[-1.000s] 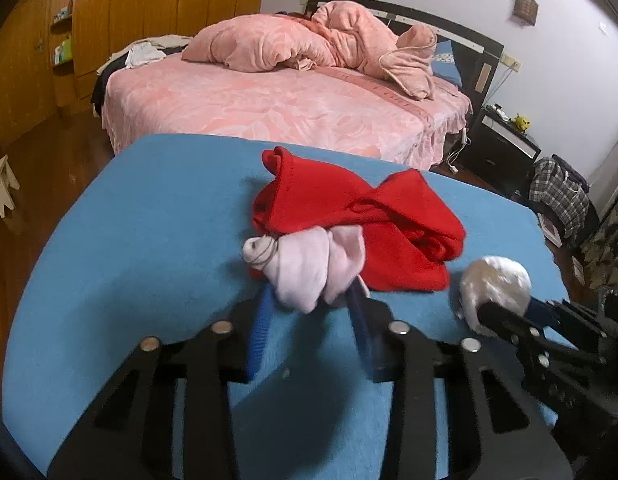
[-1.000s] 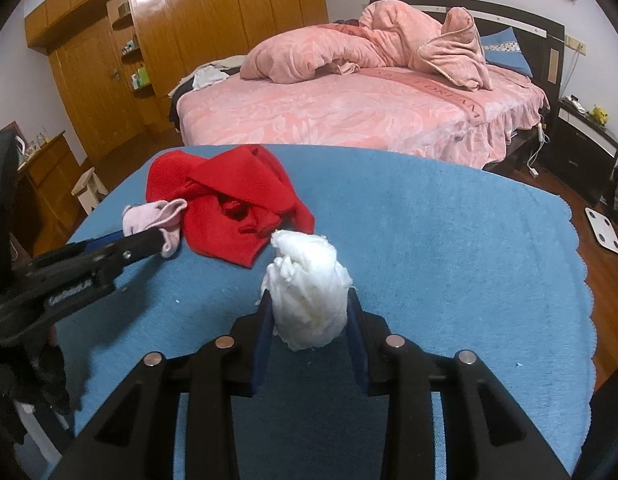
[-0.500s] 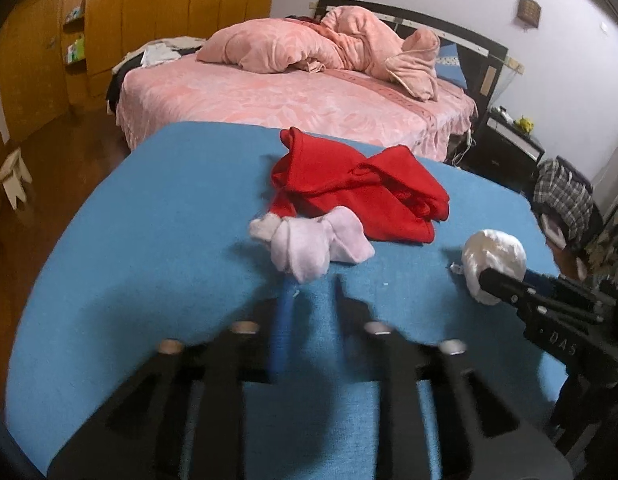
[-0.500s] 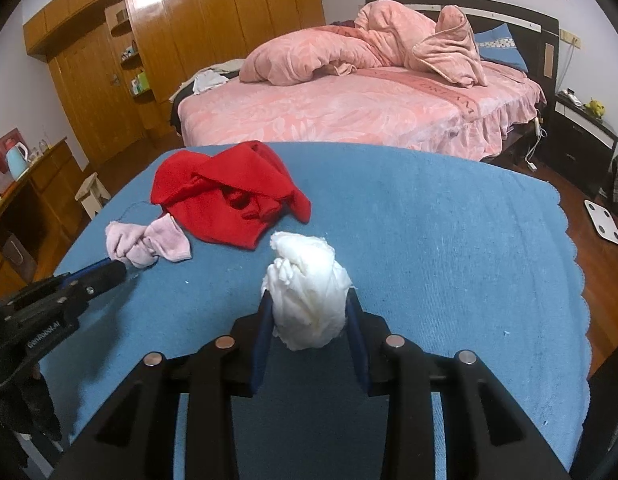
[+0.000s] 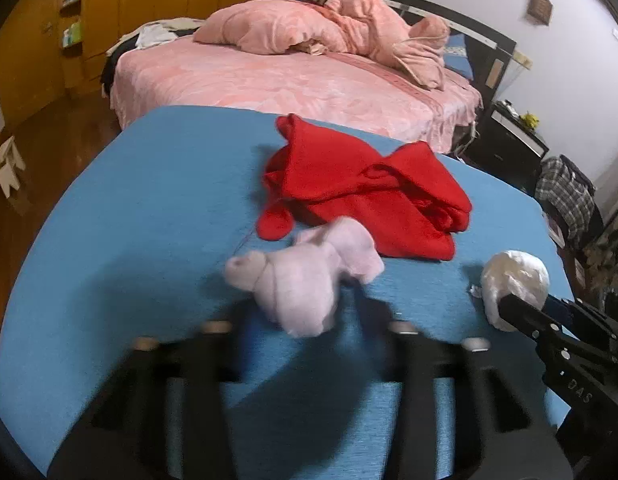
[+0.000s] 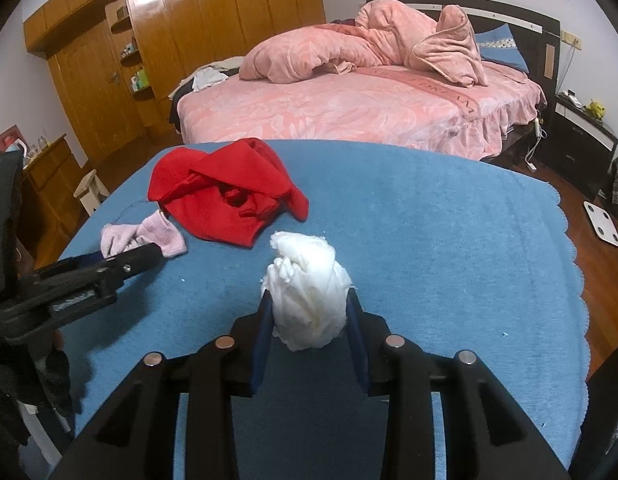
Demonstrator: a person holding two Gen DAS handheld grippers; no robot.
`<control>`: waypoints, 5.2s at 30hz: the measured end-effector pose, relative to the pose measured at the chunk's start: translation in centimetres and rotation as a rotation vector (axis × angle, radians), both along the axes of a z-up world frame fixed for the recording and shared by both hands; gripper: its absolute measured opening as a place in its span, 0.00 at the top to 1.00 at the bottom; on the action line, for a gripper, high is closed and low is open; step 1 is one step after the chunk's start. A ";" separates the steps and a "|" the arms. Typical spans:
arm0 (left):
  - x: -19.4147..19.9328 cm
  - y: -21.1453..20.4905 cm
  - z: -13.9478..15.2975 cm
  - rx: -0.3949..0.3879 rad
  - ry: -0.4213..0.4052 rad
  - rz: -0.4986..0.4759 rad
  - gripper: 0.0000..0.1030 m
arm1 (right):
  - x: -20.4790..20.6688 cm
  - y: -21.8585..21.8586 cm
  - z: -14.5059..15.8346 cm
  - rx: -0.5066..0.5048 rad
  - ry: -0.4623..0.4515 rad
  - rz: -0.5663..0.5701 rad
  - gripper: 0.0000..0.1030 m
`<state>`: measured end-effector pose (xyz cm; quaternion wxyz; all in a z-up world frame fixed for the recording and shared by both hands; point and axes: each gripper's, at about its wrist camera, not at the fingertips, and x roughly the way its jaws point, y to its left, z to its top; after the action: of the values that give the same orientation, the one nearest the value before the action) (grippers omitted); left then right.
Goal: Collect trash
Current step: 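Grasp the pink sock with the left tool while the right holds the white tissue, then carry the sock and white tissue over the bin and open both tools, then move both open tools from the bin back toward the table, then close the right tool on one end of the red cloth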
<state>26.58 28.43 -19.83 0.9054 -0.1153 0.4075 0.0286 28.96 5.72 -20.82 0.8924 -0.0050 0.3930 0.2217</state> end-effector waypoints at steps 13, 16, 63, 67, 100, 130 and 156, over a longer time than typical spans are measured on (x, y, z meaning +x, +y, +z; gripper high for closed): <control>-4.8 -2.3 2.9 0.052 -0.118 0.030 0.76 | -1.2 -1.1 1.5 0.041 -0.026 -0.002 0.67; -5.4 -3.0 3.7 0.064 -0.132 0.030 0.76 | -1.8 -1.6 2.3 0.045 -0.043 -0.001 0.67; -13.5 -26.5 13.8 0.017 -0.308 -0.282 0.76 | -15.4 -24.6 13.5 0.103 -0.280 -0.259 0.67; -13.6 -29.5 13.9 0.014 -0.317 -0.342 0.76 | -16.2 -27.3 13.5 0.096 -0.287 -0.306 0.67; -11.1 -36.4 11.0 -0.004 -0.294 -0.492 0.16 | -17.8 -39.2 8.5 0.019 -0.208 -0.596 0.05; -7.8 -5.6 8.5 0.150 -0.240 0.042 0.16 | -3.2 -7.5 8.5 0.044 -0.235 -0.069 0.05; -2.5 1.5 2.4 0.115 -0.132 0.112 0.16 | 5.9 5.0 1.4 -0.017 -0.072 0.117 0.52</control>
<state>24.09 29.95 -17.47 0.9324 -0.0873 0.3378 0.0947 34.87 10.74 -19.39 0.8914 -0.0434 0.3614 0.2699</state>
